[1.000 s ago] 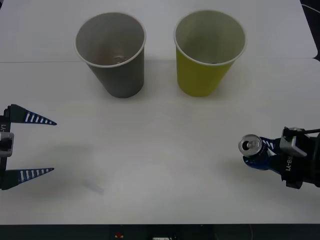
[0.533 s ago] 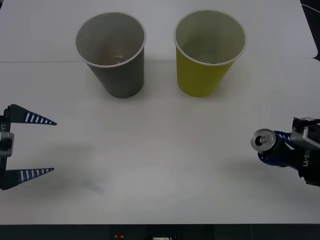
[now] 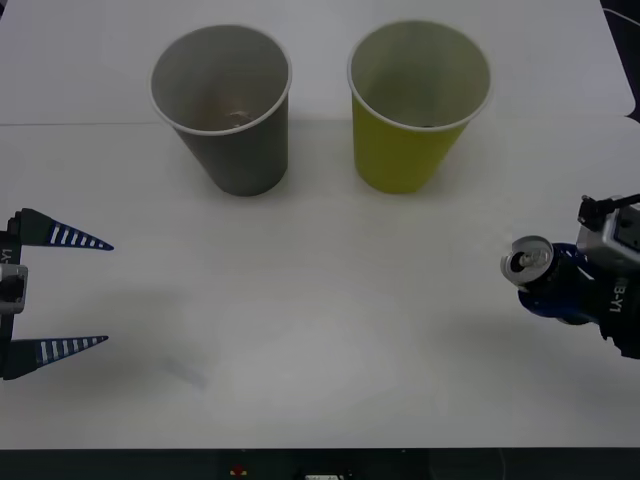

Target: Put the can into the green bin and the plastic bottle into the gray bin

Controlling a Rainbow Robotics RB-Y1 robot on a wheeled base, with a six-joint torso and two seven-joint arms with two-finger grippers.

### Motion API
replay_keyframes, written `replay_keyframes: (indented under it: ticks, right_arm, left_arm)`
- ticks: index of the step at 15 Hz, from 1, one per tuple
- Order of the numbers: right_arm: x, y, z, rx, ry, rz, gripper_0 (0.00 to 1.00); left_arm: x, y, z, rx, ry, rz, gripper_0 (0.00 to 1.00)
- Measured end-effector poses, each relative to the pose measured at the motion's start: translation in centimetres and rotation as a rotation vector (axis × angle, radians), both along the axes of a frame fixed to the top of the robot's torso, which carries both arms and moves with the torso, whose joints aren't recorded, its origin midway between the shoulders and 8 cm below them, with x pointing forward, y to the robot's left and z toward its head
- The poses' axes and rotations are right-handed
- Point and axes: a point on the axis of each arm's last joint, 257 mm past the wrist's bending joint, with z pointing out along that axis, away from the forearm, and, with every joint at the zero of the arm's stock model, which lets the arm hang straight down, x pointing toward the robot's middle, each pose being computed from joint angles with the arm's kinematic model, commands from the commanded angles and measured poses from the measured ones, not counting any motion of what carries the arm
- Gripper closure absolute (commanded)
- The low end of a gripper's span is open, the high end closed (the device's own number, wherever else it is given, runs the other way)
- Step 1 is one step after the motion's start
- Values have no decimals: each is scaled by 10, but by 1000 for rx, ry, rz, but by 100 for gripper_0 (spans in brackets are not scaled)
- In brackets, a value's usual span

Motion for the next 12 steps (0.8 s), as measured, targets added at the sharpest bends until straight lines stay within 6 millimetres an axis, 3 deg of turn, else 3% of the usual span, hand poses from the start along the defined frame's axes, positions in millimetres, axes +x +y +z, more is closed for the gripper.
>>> replay_keyframes:
  ticks: [6, 12]
  right_arm:
    - [29, 19, 43, 74, 2, -96, 100]
    - [75, 20, 88, 143, -42, -149, 100]
  left_arm:
    - [0, 0, 0, 0, 0, 0, 0]
    - [0, 0, 0, 0, 0, 0, 0]
